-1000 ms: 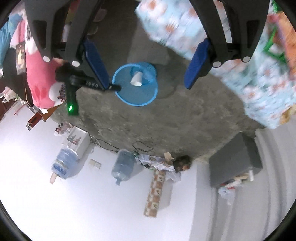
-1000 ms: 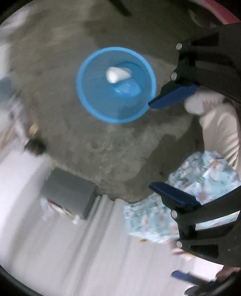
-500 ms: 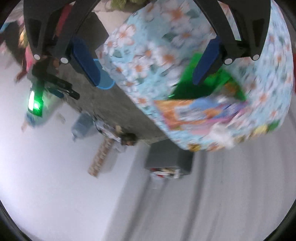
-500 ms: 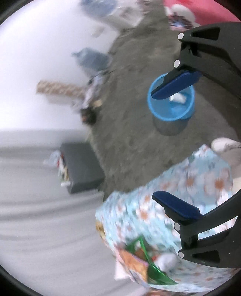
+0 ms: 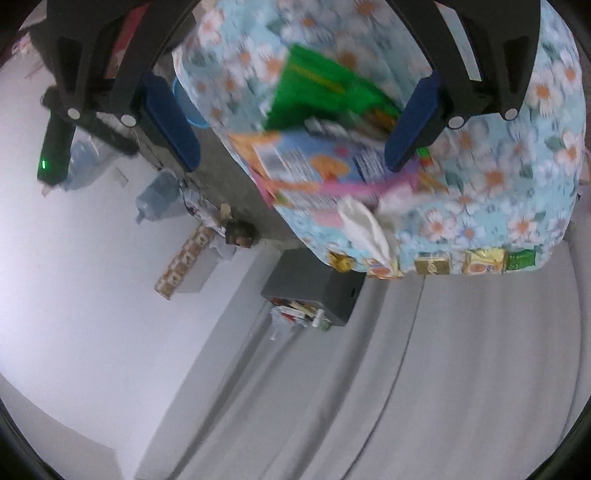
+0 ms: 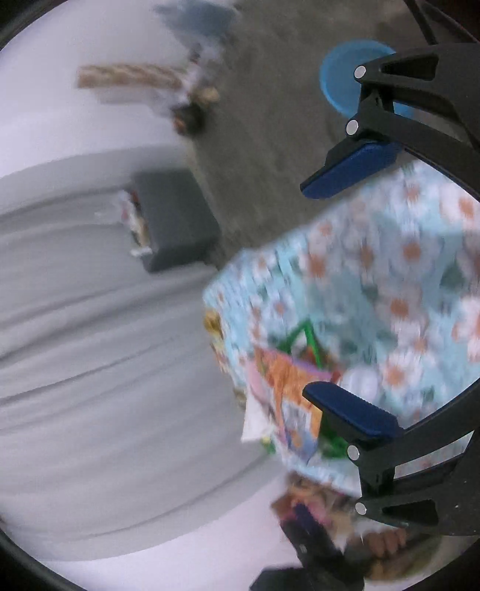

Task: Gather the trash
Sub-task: 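Move both tools back to the trash pile on the bed, then grasp a white tissue with the left tool while the right tool grasps the pink sponge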

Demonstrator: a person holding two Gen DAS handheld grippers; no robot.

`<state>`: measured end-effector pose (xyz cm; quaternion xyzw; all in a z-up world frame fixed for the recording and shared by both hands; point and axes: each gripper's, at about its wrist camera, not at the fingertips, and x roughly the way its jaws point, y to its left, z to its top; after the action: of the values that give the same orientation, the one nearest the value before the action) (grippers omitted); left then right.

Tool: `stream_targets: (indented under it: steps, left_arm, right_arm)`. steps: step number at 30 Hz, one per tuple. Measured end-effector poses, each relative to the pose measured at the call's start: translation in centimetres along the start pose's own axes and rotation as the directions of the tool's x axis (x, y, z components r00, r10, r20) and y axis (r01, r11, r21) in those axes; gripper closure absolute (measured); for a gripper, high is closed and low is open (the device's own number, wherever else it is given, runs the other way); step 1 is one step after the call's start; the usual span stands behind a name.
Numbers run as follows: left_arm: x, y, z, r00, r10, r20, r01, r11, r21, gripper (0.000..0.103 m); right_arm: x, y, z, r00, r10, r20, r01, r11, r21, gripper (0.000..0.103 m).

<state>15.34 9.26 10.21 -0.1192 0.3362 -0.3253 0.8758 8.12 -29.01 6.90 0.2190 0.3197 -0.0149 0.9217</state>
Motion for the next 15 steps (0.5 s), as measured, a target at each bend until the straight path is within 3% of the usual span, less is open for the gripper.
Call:
stream_targets:
  steps: [8,11,15]
  left_arm:
    - [5.9,5.6,5.7,0.995,-0.042,-0.090,0.026,0.986,-0.164,0.006]
    - [8.4,6.8,6.9,0.991,-0.003,-0.136,-0.022,0.983,-0.181,0.014]
    - [11.3,8.5,7.5,0.975,0.070,-0.211,-0.111,0.975,-0.193,0.026]
  right_arm:
    - [3.6,1.1,1.4,0.973,0.204,-0.107,-0.191,0.974,0.119,0.010]
    - [4.8,1.7,2.5,0.953,0.271,-0.134,-0.252,0.957,0.145,0.013]
    - [7.6,1.9,5.7,0.910,0.371,-0.187,-0.330,0.919,0.216,0.016]
